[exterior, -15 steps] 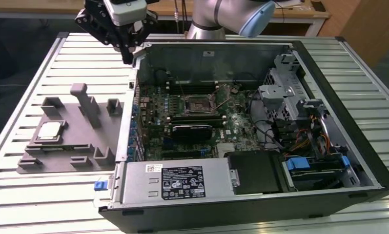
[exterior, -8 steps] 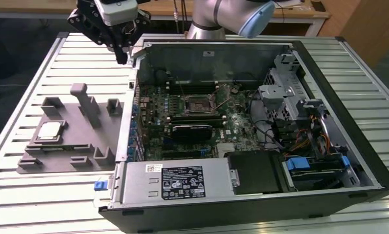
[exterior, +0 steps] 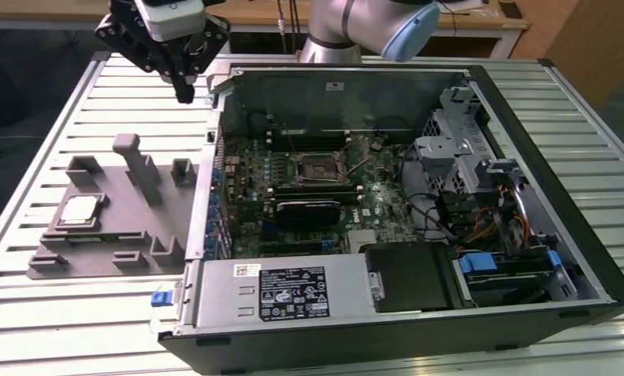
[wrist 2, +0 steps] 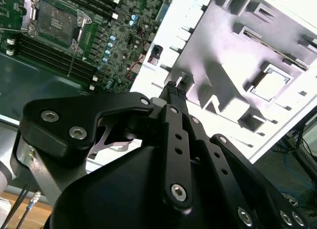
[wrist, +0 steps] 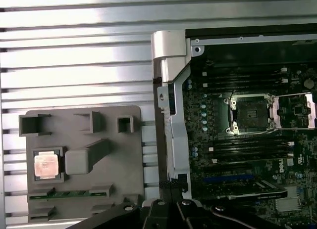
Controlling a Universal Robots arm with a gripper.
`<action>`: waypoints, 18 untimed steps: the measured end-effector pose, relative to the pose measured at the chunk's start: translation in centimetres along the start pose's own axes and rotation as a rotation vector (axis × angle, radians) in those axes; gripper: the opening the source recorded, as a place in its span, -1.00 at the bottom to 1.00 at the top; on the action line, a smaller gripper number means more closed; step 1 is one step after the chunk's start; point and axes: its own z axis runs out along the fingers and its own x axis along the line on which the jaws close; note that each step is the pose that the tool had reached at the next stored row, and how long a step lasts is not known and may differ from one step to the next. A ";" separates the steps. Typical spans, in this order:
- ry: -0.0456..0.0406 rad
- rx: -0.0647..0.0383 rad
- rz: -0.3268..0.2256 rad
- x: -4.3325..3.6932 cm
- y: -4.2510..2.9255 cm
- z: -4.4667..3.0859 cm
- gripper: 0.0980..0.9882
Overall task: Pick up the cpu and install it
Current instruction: 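Reach for the cpu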
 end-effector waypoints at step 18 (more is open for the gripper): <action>0.0000 0.000 0.000 2.72 -0.20 -0.08 -0.98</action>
